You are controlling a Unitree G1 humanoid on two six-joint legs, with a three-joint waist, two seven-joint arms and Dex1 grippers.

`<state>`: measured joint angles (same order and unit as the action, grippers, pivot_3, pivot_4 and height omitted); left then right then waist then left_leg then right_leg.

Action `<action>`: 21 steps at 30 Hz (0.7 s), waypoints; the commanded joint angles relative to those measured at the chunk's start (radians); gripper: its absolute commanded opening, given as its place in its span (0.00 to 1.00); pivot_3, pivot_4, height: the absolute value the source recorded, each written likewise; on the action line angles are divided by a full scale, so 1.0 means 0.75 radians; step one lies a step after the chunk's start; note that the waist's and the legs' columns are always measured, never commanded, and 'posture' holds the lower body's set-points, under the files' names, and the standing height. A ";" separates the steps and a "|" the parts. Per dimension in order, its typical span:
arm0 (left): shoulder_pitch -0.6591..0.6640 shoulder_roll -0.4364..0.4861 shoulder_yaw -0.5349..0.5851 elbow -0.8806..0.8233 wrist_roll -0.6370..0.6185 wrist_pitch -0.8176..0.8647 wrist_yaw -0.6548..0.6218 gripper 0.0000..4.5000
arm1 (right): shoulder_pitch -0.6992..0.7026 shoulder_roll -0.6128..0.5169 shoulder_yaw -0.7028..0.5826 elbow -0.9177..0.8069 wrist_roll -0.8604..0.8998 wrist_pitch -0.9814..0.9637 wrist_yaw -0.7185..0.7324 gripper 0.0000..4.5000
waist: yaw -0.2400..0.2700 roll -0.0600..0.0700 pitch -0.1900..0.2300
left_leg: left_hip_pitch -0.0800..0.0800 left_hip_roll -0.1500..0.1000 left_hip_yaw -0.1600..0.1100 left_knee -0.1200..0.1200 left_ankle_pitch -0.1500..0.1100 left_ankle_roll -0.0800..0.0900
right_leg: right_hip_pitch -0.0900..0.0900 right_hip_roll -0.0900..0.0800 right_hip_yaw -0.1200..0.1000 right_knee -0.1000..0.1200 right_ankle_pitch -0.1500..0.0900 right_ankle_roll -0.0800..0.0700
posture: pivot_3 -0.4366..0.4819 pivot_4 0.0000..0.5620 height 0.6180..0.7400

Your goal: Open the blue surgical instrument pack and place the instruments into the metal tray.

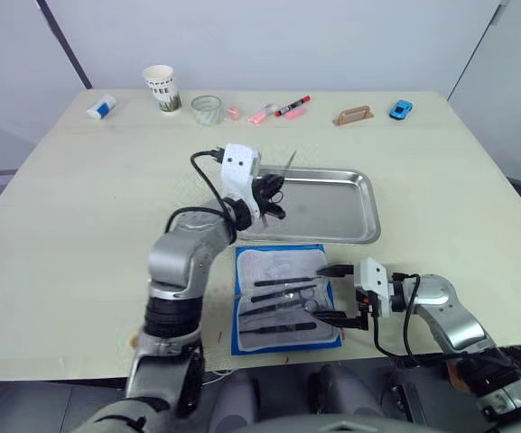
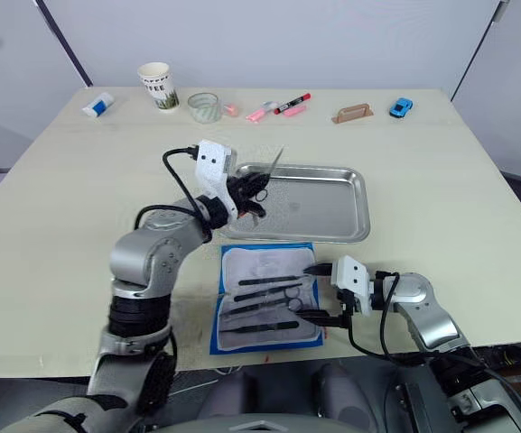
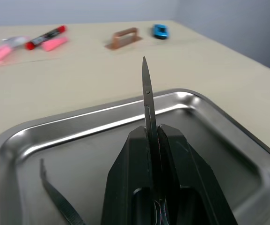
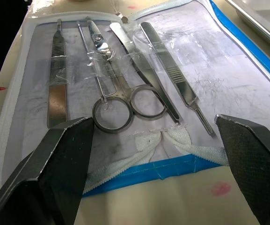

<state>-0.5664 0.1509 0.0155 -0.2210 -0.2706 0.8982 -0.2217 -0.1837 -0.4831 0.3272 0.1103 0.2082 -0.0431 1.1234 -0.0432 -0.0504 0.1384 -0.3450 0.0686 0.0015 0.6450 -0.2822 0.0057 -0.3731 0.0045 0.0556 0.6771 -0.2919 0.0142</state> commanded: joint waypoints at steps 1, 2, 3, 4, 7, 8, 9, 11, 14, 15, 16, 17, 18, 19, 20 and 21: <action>-0.049 -0.079 -0.038 0.075 0.110 -0.025 0.176 0.01 | 0.094 -0.024 0.138 0.209 -0.174 0.136 -0.033 1.00 | 0.000 0.000 -0.001 | 0.000 -0.001 0.000 0.000 0.000 0.000 | 0.000 0.000 0.000 0.000 0.000 0.000 | 0.48 0.27 1.00; -0.058 -0.092 -0.052 0.106 0.133 -0.024 0.201 0.01 | 0.093 -0.023 0.138 0.209 -0.174 0.136 -0.033 1.00 | 0.000 0.000 -0.001 | 0.000 -0.001 0.000 0.000 0.000 0.000 | 0.000 0.000 0.000 0.000 0.000 0.000 | 0.48 0.27 1.00; -0.063 -0.100 -0.064 0.127 0.153 -0.026 0.219 0.01 | 0.093 -0.023 0.138 0.209 -0.174 0.137 -0.033 1.00 | 0.000 0.000 -0.001 | 0.000 -0.001 0.000 -0.001 0.000 0.000 | 0.000 0.000 0.000 0.000 0.000 0.000 | 0.48 0.27 1.00; -0.068 -0.118 -0.057 0.152 0.174 -0.022 0.257 0.01 | 0.093 -0.023 0.138 0.209 -0.175 0.136 -0.034 1.00 | -0.001 0.001 -0.001 | 0.000 -0.002 0.000 -0.001 0.000 0.000 | 0.000 0.000 0.000 0.000 0.000 0.000 | 0.48 0.27 1.00; -0.074 -0.138 -0.057 0.207 0.218 -0.052 0.302 0.01 | 0.095 -0.024 0.138 0.210 -0.177 0.134 -0.036 1.00 | -0.001 0.002 -0.001 | 0.001 -0.003 -0.001 -0.004 0.003 -0.005 | 0.000 0.000 0.000 0.000 0.000 0.000 | 0.48 0.27 1.00; -0.076 -0.137 -0.063 0.229 0.226 -0.065 0.302 0.01 | 0.096 -0.024 0.137 0.209 -0.177 0.134 -0.037 1.00 | -0.001 0.001 -0.001 | 0.000 -0.003 -0.001 -0.004 0.003 -0.005 | 0.000 0.000 0.000 0.000 0.000 0.000 | 0.48 0.27 1.00; -0.076 -0.141 -0.063 0.250 0.227 -0.074 0.301 0.01 | 0.096 -0.024 0.138 0.209 -0.177 0.134 -0.037 1.00 | -0.001 0.001 -0.001 | 0.001 -0.003 -0.001 -0.006 0.005 -0.008 | 0.000 0.000 0.000 0.000 0.000 0.000 | 0.48 0.27 1.00; -0.080 -0.154 -0.056 0.294 0.226 -0.086 0.302 0.01 | 0.097 -0.024 0.138 0.210 -0.176 0.132 -0.037 1.00 | -0.001 0.001 -0.001 | 0.001 -0.007 -0.004 -0.011 0.008 -0.015 | 0.000 0.000 -0.001 0.000 0.000 0.000 | 0.48 0.27 1.00; -0.077 -0.165 -0.060 0.346 0.237 -0.090 0.306 0.01 | 0.095 -0.022 0.138 0.214 -0.177 0.129 -0.039 1.00 | -0.002 0.001 -0.001 | 0.001 -0.009 -0.004 -0.012 0.010 -0.017 | 0.000 0.001 -0.001 0.000 0.000 0.000 | 0.48 0.27 1.00; -0.074 -0.168 -0.062 0.355 0.241 -0.095 0.307 0.01 | 0.095 -0.021 0.137 0.214 -0.177 0.128 -0.040 1.00 | -0.002 0.001 -0.001 | 0.001 -0.009 -0.004 -0.013 0.010 -0.017 | 0.000 0.002 -0.001 0.000 0.000 0.000 | 0.48 0.27 1.00; -0.074 -0.174 -0.057 0.367 0.242 -0.091 0.311 0.01 | 0.094 -0.020 0.137 0.215 -0.177 0.128 -0.041 1.00 | -0.002 0.001 -0.001 | 0.001 -0.009 -0.005 -0.013 0.010 -0.018 | 0.000 0.002 -0.001 0.000 0.000 0.000 | 0.48 0.27 1.00; -0.075 -0.177 -0.055 0.379 0.244 -0.088 0.314 0.01 | 0.093 -0.019 0.138 0.217 -0.178 0.127 -0.042 1.00 | -0.002 0.001 -0.001 | 0.001 -0.009 -0.005 -0.013 0.011 -0.019 | 0.000 0.002 -0.002 0.000 0.000 0.000 | 0.48 0.27 1.00; -0.076 -0.179 -0.054 0.388 0.248 -0.087 0.317 0.01 | 0.093 -0.018 0.138 0.216 -0.178 0.127 -0.042 1.00 | -0.002 0.001 -0.001 | 0.001 -0.009 -0.005 -0.013 0.011 -0.020 | 0.000 0.002 -0.002 0.000 0.000 0.000 | 0.48 0.27 1.00; -0.077 -0.180 -0.052 0.396 0.250 -0.087 0.319 0.01 | 0.093 -0.018 0.138 0.216 -0.178 0.128 -0.043 1.00 | -0.002 0.001 -0.001 | 0.001 -0.009 -0.005 -0.014 0.012 -0.021 | 0.000 0.002 -0.002 0.000 0.000 0.000 | 0.48 0.27 1.00; -0.077 -0.183 -0.045 0.400 0.249 -0.081 0.324 0.01 | 0.094 -0.018 0.138 0.214 -0.178 0.128 -0.044 1.00 | -0.002 0.001 -0.001 | 0.001 -0.009 -0.005 -0.014 0.012 -0.021 | 0.000 0.001 -0.002 -0.001 0.000 0.000 | 0.48 0.27 1.00; -0.076 -0.183 -0.039 0.403 0.250 -0.078 0.330 0.01 | 0.095 -0.018 0.138 0.212 -0.178 0.128 -0.045 1.00 | -0.002 0.001 -0.001 | 0.001 -0.009 -0.006 -0.014 0.012 -0.022 | 0.000 0.001 -0.002 -0.001 0.000 0.000 | 0.48 0.27 1.00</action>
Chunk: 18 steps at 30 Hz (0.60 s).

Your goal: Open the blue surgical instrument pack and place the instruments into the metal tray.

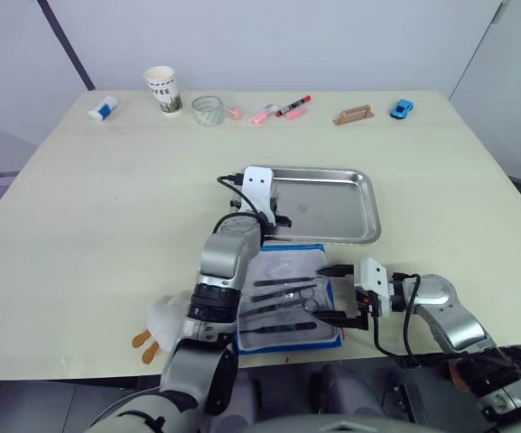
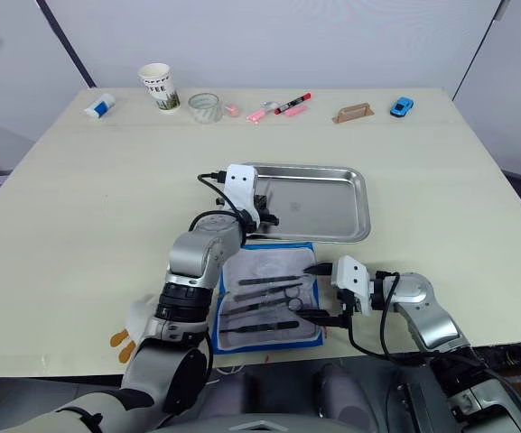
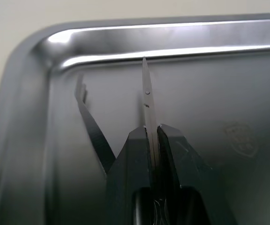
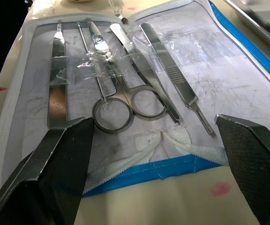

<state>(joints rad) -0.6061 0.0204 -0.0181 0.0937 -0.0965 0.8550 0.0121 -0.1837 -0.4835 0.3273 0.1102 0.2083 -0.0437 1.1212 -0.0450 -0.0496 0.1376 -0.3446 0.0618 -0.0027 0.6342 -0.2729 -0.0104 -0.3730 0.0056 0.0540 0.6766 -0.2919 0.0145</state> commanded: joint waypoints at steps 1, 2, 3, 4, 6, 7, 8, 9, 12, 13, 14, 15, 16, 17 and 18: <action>-0.020 -0.006 0.007 -0.016 0.021 -0.020 0.021 0.01 | 0.096 -0.018 0.137 0.211 -0.177 0.129 -0.043 1.00 | 0.000 0.000 0.000 | 0.000 0.000 0.000 0.000 0.000 0.000 | 0.000 0.000 0.000 0.000 0.000 0.000 | 0.48 0.27 1.00; -0.017 -0.004 0.009 -0.016 0.022 -0.017 0.022 0.01 | 0.096 -0.018 0.137 0.209 -0.177 0.129 -0.043 1.00 | 0.000 0.000 0.000 | 0.000 0.000 0.000 0.000 0.000 -0.001 | 0.000 0.000 0.000 0.000 0.000 0.000 | 0.48 0.27 1.00; -0.014 0.000 0.011 -0.020 0.026 -0.010 0.027 0.01 | 0.097 -0.018 0.137 0.209 -0.177 0.129 -0.043 1.00 | 0.000 0.000 0.000 | 0.000 0.000 -0.001 -0.001 0.001 -0.001 | 0.000 0.000 -0.001 0.000 0.000 0.000 | 0.48 0.27 1.00; -0.009 0.005 0.011 -0.026 0.032 -0.007 0.031 0.01 | 0.099 -0.019 0.137 0.206 -0.177 0.130 -0.044 1.00 | 0.000 0.000 0.000 | 0.000 0.000 -0.001 -0.001 0.001 -0.002 | 0.000 0.000 -0.001 0.000 0.000 0.000 | 0.48 0.27 1.00; -0.003 0.012 0.010 -0.034 0.037 -0.004 0.028 0.01 | 0.101 -0.019 0.136 0.203 -0.177 0.130 -0.045 1.00 | 0.000 0.000 0.000 | 0.000 0.000 -0.001 -0.001 0.001 -0.002 | 0.000 0.000 -0.001 0.000 0.000 0.000 | 0.48 0.27 1.00; -0.001 0.015 0.009 -0.036 0.037 -0.004 0.023 0.01 | 0.102 -0.019 0.136 0.202 -0.177 0.129 -0.046 1.00 | 0.000 0.000 0.000 | 0.000 0.000 -0.001 -0.001 0.001 -0.002 | 0.000 0.000 -0.001 0.000 0.000 0.000 | 0.48 0.27 1.00; 0.001 0.017 0.009 -0.038 0.036 -0.003 0.019 0.01 | 0.102 -0.020 0.136 0.201 -0.177 0.129 -0.046 1.00 | -0.001 0.000 0.000 | 0.000 0.000 -0.001 -0.001 0.001 -0.002 | 0.000 0.000 -0.002 0.000 0.000 0.000 | 0.48 0.27 1.00; 0.003 0.025 0.001 -0.039 0.036 0.000 0.008 0.01 | 0.103 -0.020 0.136 0.201 -0.177 0.128 -0.046 1.00 | -0.001 0.000 0.000 | 0.000 0.000 -0.002 -0.001 0.001 -0.002 | 0.000 0.000 -0.002 0.000 0.000 0.000 | 0.48 0.27 1.00; 0.008 0.033 -0.010 -0.041 0.028 0.004 -0.023 0.01 | 0.100 -0.016 0.138 0.204 -0.177 0.125 -0.047 1.00 | -0.001 0.000 0.000 | 0.000 0.000 -0.002 -0.001 0.001 -0.002 | 0.000 0.000 -0.002 0.000 0.000 0.000 | 0.48 0.27 1.00; 0.009 0.030 -0.008 -0.041 0.026 0.003 -0.026 0.01 | 0.099 -0.015 0.138 0.204 -0.177 0.125 -0.046 1.00 | -0.001 0.000 0.000 | 0.000 0.000 -0.002 -0.001 0.001 -0.002 | 0.000 0.000 -0.002 0.000 0.000 0.000 | 0.48 0.27 1.00; 0.010 0.028 -0.005 -0.043 0.026 0.003 -0.025 0.01 | 0.099 -0.014 0.138 0.205 -0.177 0.125 -0.047 1.00 | -0.001 0.000 0.000 | 0.000 0.000 -0.002 -0.001 0.001 -0.002 | 0.000 -0.001 -0.002 0.000 0.000 0.000 | 0.48 0.27 1.00; 0.010 0.030 -0.010 -0.045 0.033 0.001 -0.025 0.01 | 0.099 -0.014 0.138 0.205 -0.176 0.124 -0.047 1.00 | -0.001 0.000 0.000 | 0.000 0.000 -0.002 -0.001 0.001 -0.002 | 0.000 -0.001 -0.002 0.000 0.000 0.000 | 0.48 0.27 1.00; 0.010 0.030 -0.011 -0.046 0.037 0.001 -0.023 0.01 | 0.098 -0.013 0.138 0.205 -0.177 0.124 -0.047 1.00 | -0.001 0.000 0.000 | 0.000 0.000 -0.002 -0.001 0.001 -0.002 | 0.000 -0.001 -0.002 0.000 0.000 0.000 | 0.48 0.27 1.00; 0.010 0.029 -0.009 -0.047 0.040 0.003 -0.020 0.01 | 0.098 -0.013 0.138 0.206 -0.177 0.124 -0.047 1.00 | -0.001 0.000 0.000 | 0.000 0.000 -0.002 -0.001 0.001 -0.002 | 0.000 -0.001 -0.002 -0.001 0.000 0.000 | 0.48 0.27 1.00; 0.010 0.029 -0.009 -0.047 0.044 0.006 -0.016 0.01 | 0.098 -0.013 0.138 0.206 -0.177 0.123 -0.047 1.00 | -0.001 0.000 0.000 | 0.000 0.000 -0.002 -0.001 0.001 -0.002 | 0.000 -0.001 -0.002 -0.001 0.000 0.000 | 0.48 0.27 1.00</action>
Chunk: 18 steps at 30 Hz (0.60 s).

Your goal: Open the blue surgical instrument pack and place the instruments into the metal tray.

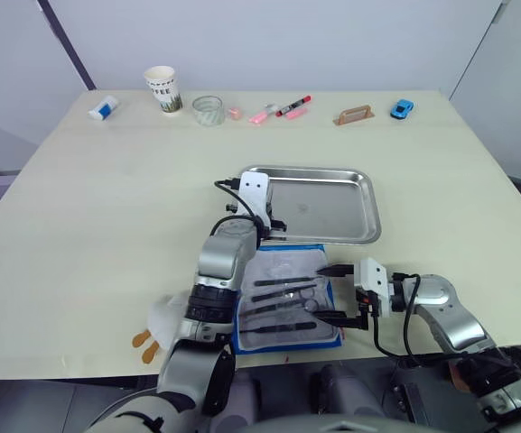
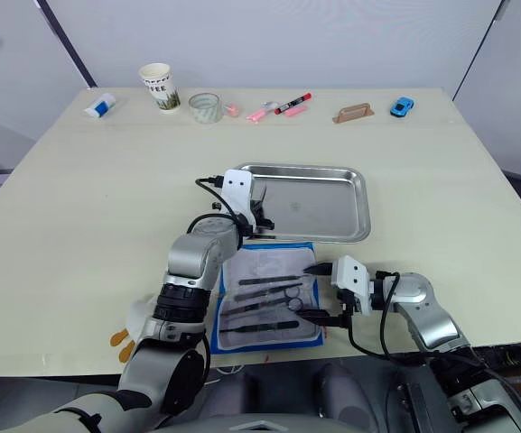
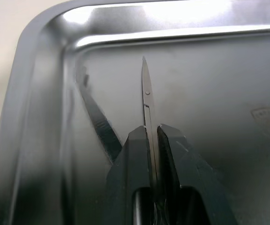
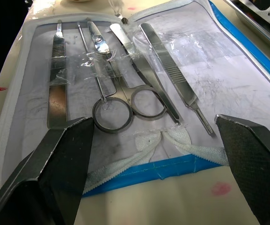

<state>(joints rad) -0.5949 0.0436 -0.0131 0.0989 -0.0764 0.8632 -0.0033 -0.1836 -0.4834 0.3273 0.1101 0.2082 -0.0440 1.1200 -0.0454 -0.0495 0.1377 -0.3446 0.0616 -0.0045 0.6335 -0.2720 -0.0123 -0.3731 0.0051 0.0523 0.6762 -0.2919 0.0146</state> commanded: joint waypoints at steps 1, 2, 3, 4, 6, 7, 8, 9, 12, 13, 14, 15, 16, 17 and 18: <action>-0.006 0.001 -0.020 -0.055 0.023 -0.006 0.006 0.01 | 0.098 -0.013 0.138 0.206 -0.177 0.124 -0.046 1.00 | 0.000 0.000 0.000 | 0.000 0.000 0.000 0.000 0.000 0.000 | 0.000 0.000 0.000 0.000 0.000 0.000 | 0.48 0.27 1.00; -0.006 0.001 -0.018 -0.055 0.024 -0.007 0.007 0.01 | 0.098 -0.013 0.138 0.206 -0.177 0.124 -0.047 1.00 | 0.000 0.000 0.000 | 0.000 0.000 0.000 0.000 0.000 0.000 | 0.000 0.000 0.000 0.000 0.000 0.000 | 0.48 0.27 1.00; -0.005 0.001 -0.016 -0.055 0.023 -0.009 0.004 0.01 | 0.098 -0.012 0.137 0.206 -0.177 0.123 -0.047 1.00 | 0.000 0.000 0.000 | 0.000 0.000 0.000 0.000 0.000 0.000 | 0.000 0.000 0.000 0.000 0.000 0.000 | 0.48 0.27 1.00; -0.005 -0.001 -0.006 -0.058 0.007 -0.013 -0.012 0.01 | 0.097 -0.012 0.137 0.208 -0.177 0.123 -0.048 1.00 | 0.000 0.000 0.000 | 0.000 0.000 0.000 0.000 0.000 0.000 | 0.000 0.000 0.000 0.000 0.000 0.000 | 0.48 0.27 1.00; -0.006 -0.002 0.009 -0.067 -0.004 -0.007 -0.019 0.01 | 0.094 -0.010 0.137 0.211 -0.177 0.123 -0.048 1.00 | 0.000 0.000 0.000 | 0.000 0.000 0.000 0.000 0.000 0.000 | 0.000 0.000 0.000 0.000 0.000 0.000 | 0.48 0.27 1.00; -0.006 -0.001 0.009 -0.067 -0.004 -0.011 -0.021 0.01 | 0.094 -0.009 0.137 0.212 -0.177 0.122 -0.049 1.00 | 0.000 0.000 0.000 | 0.000 0.000 0.000 0.000 0.000 0.000 | 0.000 0.000 0.000 0.000 0.000 0.000 | 0.48 0.27 1.00; -0.008 0.000 0.008 -0.064 -0.002 -0.015 -0.021 0.01 | 0.093 -0.008 0.137 0.213 -0.177 0.121 -0.049 1.00 | 0.000 0.000 0.000 | 0.000 0.000 0.000 0.000 0.000 0.000 | 0.000 0.000 0.000 0.000 0.000 0.000 | 0.48 0.27 1.00; -0.009 0.000 0.006 -0.060 0.000 -0.020 -0.022 0.01 | 0.093 -0.008 0.137 0.214 -0.177 0.121 -0.049 1.00 | 0.000 0.000 0.000 | 0.000 0.000 0.000 0.000 0.000 0.000 | 0.000 0.000 0.000 0.000 0.000 0.000 | 0.48 0.27 1.00; -0.007 -0.010 0.008 -0.059 -0.004 -0.031 -0.023 0.01 | 0.094 -0.007 0.136 0.218 -0.178 0.118 -0.051 1.00 | 0.000 0.000 0.000 | 0.000 0.000 0.000 0.000 0.000 0.000 | 0.000 0.000 0.000 0.000 0.000 0.000 | 0.48 0.27 1.00; -0.005 -0.009 0.005 -0.065 -0.005 -0.031 -0.027 0.01 | 0.094 -0.007 0.136 0.220 -0.178 0.118 -0.051 1.00 | 0.000 0.000 0.000 | 0.000 0.000 0.000 0.000 0.000 0.000 | 0.000 0.000 0.000 -0.001 0.000 0.000 | 0.48 0.27 1.00; 0.001 -0.012 0.013 -0.077 -0.020 -0.031 -0.040 0.01 | 0.094 -0.008 0.135 0.220 -0.179 0.117 -0.052 1.00 | 0.000 0.000 0.000 | 0.000 0.000 -0.001 0.000 0.000 0.000 | 0.000 0.000 0.000 -0.001 0.000 0.000 | 0.48 0.27 1.00; 0.005 -0.010 0.016 -0.087 -0.028 -0.023 -0.049 0.10 | 0.095 -0.009 0.135 0.220 -0.179 0.116 -0.051 1.00 | -0.001 0.000 0.000 | 0.000 0.000 -0.001 0.000 0.000 0.000 | 0.000 0.000 0.000 -0.001 0.000 0.000 | 0.48 0.27 1.00; 0.004 -0.004 0.011 -0.090 -0.023 -0.022 -0.051 0.18 | 0.093 -0.009 0.135 0.222 -0.179 0.115 -0.051 1.00 | -0.001 0.000 0.001 | 0.000 0.000 0.000 0.000 0.000 0.000 | 0.000 0.000 0.000 -0.001 0.000 0.000 | 0.48 0.27 1.00; 0.003 0.000 0.008 -0.089 -0.014 -0.029 -0.047 0.23 | 0.092 -0.009 0.134 0.224 -0.179 0.115 -0.051 1.00 | -0.001 0.000 0.001 | 0.000 0.000 -0.001 -0.001 0.000 0.000 | 0.000 0.000 0.000 -0.001 0.000 0.000 | 0.48 0.27 1.00; 0.001 0.001 0.006 -0.085 -0.004 -0.037 -0.037 0.33 | 0.091 -0.009 0.134 0.225 -0.180 0.114 -0.051 1.00 | -0.001 0.000 0.001 | 0.000 0.000 -0.001 -0.001 0.000 0.000 | 0.000 0.000 -0.001 -0.001 0.000 0.000 | 0.48 0.27 1.00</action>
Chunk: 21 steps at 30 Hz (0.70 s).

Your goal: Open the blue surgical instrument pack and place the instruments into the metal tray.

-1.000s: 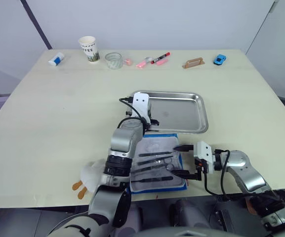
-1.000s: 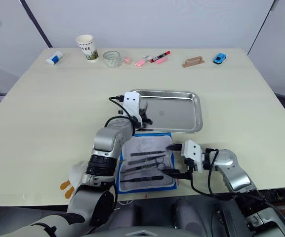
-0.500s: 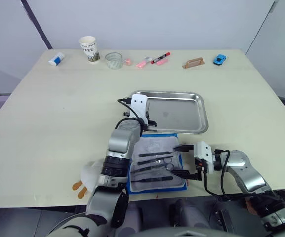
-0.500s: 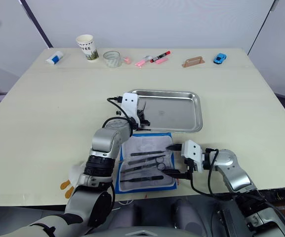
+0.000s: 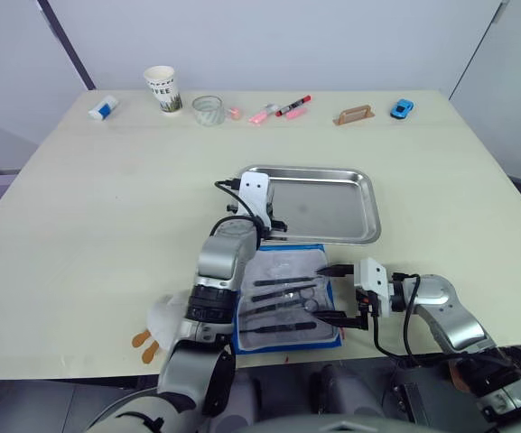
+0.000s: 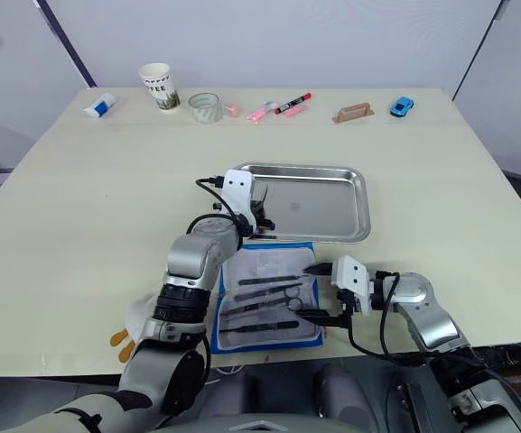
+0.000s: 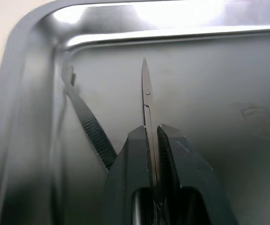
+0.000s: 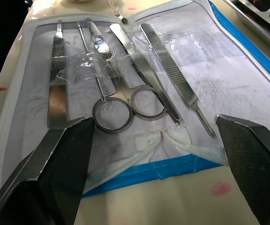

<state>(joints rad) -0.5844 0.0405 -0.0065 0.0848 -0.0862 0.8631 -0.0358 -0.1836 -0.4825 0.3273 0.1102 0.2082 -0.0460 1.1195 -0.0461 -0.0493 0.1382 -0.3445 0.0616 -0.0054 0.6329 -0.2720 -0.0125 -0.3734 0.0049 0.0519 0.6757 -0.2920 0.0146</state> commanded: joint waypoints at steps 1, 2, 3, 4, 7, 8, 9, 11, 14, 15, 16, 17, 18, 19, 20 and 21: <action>-0.018 0.004 0.000 -0.058 0.018 -0.045 0.018 0.45 | 0.089 -0.009 0.134 0.228 -0.180 0.116 -0.050 1.00 | 0.000 0.000 0.000 | 0.000 0.000 0.000 0.000 0.000 0.000 | 0.000 0.000 0.000 0.000 0.000 0.000 | 0.48 0.27 1.00; -0.022 0.004 0.000 -0.052 0.023 -0.059 0.021 0.50 | 0.088 -0.008 0.134 0.230 -0.180 0.116 -0.050 1.00 | 0.000 0.000 0.000 | 0.000 0.000 0.000 0.000 0.000 0.000 | 0.000 0.000 0.000 0.000 0.000 0.000 | 0.48 0.27 1.00; -0.024 0.003 0.000 -0.051 0.020 -0.063 0.016 0.56 | 0.088 -0.008 0.134 0.231 -0.180 0.115 -0.050 1.00 | 0.000 0.000 0.000 | 0.000 0.000 0.000 0.000 0.000 0.000 | 0.000 0.000 0.000 0.000 0.000 0.000 | 0.48 0.27 1.00; -0.027 0.001 0.003 -0.049 0.016 -0.065 0.014 0.56 | 0.085 -0.006 0.134 0.233 -0.181 0.115 -0.050 1.00 | 0.000 0.000 0.000 | 0.000 0.000 -0.001 0.000 0.000 0.000 | 0.000 -0.001 0.000 0.000 0.000 0.000 | 0.48 0.27 1.00; -0.026 0.005 0.001 -0.056 0.020 -0.068 0.019 0.56 | 0.083 -0.005 0.134 0.235 -0.181 0.114 -0.051 1.00 | 0.000 0.000 0.000 | 0.000 0.000 -0.001 0.000 0.000 0.000 | 0.000 -0.002 0.000 -0.001 0.000 0.000 | 0.48 0.27 1.00; -0.024 0.007 0.000 -0.062 0.020 -0.070 0.017 0.56 | 0.082 -0.005 0.134 0.236 -0.181 0.114 -0.051 1.00 | 0.000 0.000 0.000 | 0.000 0.000 -0.001 -0.001 0.000 0.000 | 0.000 -0.002 0.000 -0.001 0.000 0.000 | 0.48 0.27 1.00; -0.023 0.010 -0.001 -0.071 0.019 -0.070 0.013 0.56 | 0.082 -0.005 0.133 0.237 -0.182 0.113 -0.051 1.00 | 0.000 0.000 0.000 | 0.000 0.000 -0.001 -0.001 0.000 0.000 | 0.000 -0.002 0.000 -0.001 0.000 0.000 | 0.48 0.27 1.00; -0.022 0.019 -0.003 -0.096 0.013 -0.063 0.001 0.56 | 0.083 -0.005 0.132 0.237 -0.183 0.112 -0.053 1.00 | -0.001 0.000 0.001 | 0.000 0.000 -0.002 -0.001 0.000 0.000 | 0.000 -0.002 0.000 -0.001 0.000 0.000 | 0.48 0.27 1.00; -0.023 0.047 -0.015 -0.137 0.003 -0.058 -0.038 0.56 | 0.083 -0.004 0.131 0.237 -0.183 0.111 -0.054 1.00 | -0.001 0.000 0.001 | 0.000 0.000 -0.003 -0.001 0.000 0.000 | -0.001 -0.002 0.000 -0.001 0.000 0.000 | 0.48 0.27 1.00; -0.024 0.058 -0.020 -0.149 0.001 -0.055 -0.052 0.56 | 0.082 -0.004 0.131 0.237 -0.183 0.110 -0.055 1.00 | -0.001 0.000 0.001 | 0.000 0.000 -0.003 -0.001 0.000 -0.001 | -0.001 -0.002 0.000 -0.001 0.000 0.000 | 0.48 0.27 1.00; -0.024 0.064 -0.023 -0.157 0.000 -0.053 -0.061 0.56 | 0.082 -0.003 0.131 0.238 -0.183 0.110 -0.055 1.00 | -0.001 0.000 0.001 | 0.000 0.000 -0.003 -0.001 0.000 -0.001 | -0.001 -0.002 0.000 -0.001 0.000 0.000 | 0.48 0.27 1.00; -0.024 0.076 -0.020 -0.176 -0.007 -0.049 -0.078 0.56 | 0.082 -0.002 0.131 0.238 -0.183 0.108 -0.056 1.00 | -0.001 0.000 0.001 | 0.000 0.000 -0.003 -0.001 0.000 -0.001 | -0.001 -0.002 0.000 -0.001 0.000 0.000 | 0.48 0.27 1.00; -0.021 0.100 -0.020 -0.208 -0.022 -0.044 -0.116 0.56 | 0.082 -0.001 0.131 0.239 -0.182 0.106 -0.055 1.00 | -0.001 0.000 0.001 | 0.000 0.000 -0.003 -0.001 0.000 -0.001 | -0.001 -0.003 0.000 -0.001 0.000 0.000 | 0.48 0.27 1.00; -0.015 0.125 -0.024 -0.239 -0.033 -0.052 -0.155 0.56 | 0.082 0.001 0.131 0.239 -0.181 0.105 -0.056 1.00 | -0.002 -0.001 0.002 | 0.000 0.000 -0.003 -0.001 0.001 -0.001 | -0.001 -0.004 -0.001 -0.001 0.000 0.000 | 0.48 0.27 1.00; -0.008 0.149 -0.018 -0.270 -0.064 -0.048 -0.211 0.56 | 0.082 0.002 0.131 0.240 -0.181 0.103 -0.056 1.00 | -0.005 -0.001 0.002 | 0.000 0.000 -0.003 -0.001 0.001 -0.001 | -0.001 -0.004 -0.001 -0.001 0.000 0.000 | 0.48 0.27 1.00; -0.002 0.167 -0.010 -0.290 -0.090 -0.046 -0.253 0.56 | 0.082 0.003 0.131 0.240 -0.181 0.103 -0.056 1.00 | -0.008 0.000 0.002 | 0.000 0.000 -0.003 -0.002 0.001 -0.002 | -0.003 -0.004 -0.001 -0.001 0.000 0.000 | 0.48 0.27 1.00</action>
<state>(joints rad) -0.5797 0.1574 -0.0134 -0.0621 -0.1252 0.8384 -0.1820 -0.1838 -0.4712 0.3274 0.1103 0.2079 -0.0490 1.1182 -0.0523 -0.0494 0.1400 -0.3448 0.0616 -0.0082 0.6303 -0.2702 -0.0159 -0.3759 0.0020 0.0508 0.6750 -0.2920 0.0146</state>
